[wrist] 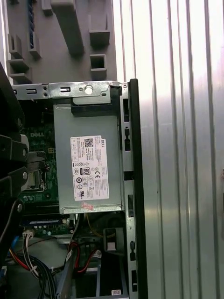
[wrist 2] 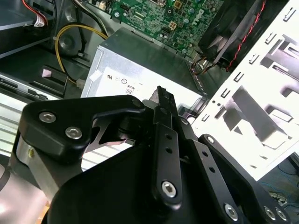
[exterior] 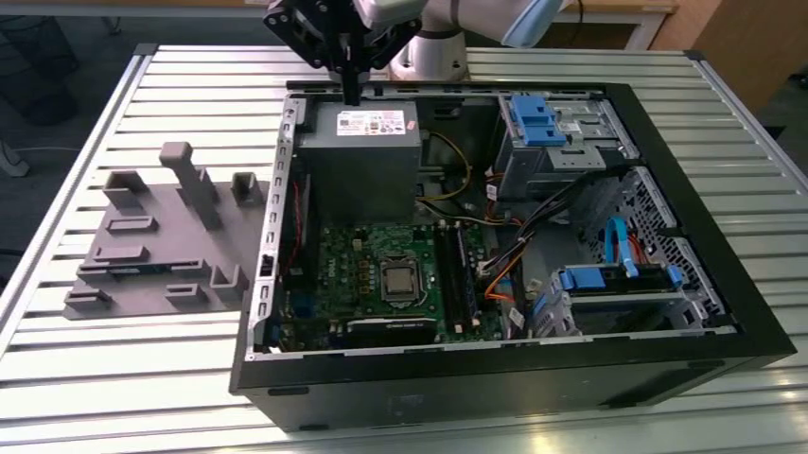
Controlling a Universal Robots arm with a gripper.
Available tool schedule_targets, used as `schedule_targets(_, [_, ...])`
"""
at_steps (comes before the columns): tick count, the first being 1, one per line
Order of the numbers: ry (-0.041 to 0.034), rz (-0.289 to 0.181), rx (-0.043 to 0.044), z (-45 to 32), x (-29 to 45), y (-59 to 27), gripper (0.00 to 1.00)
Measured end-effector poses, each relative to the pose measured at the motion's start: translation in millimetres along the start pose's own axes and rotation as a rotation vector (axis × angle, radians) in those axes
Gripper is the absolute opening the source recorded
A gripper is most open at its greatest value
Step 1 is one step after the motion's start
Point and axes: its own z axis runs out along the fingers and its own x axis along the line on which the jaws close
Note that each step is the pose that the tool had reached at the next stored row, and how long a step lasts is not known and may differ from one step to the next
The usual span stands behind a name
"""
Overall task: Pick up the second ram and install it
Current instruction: 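Reach for the second ram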
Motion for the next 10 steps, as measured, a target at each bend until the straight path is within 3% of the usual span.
schedule_targets(10, [0.0000, 0.000, 0.0000, 0.1, 2.9, -0.2, 0.11])
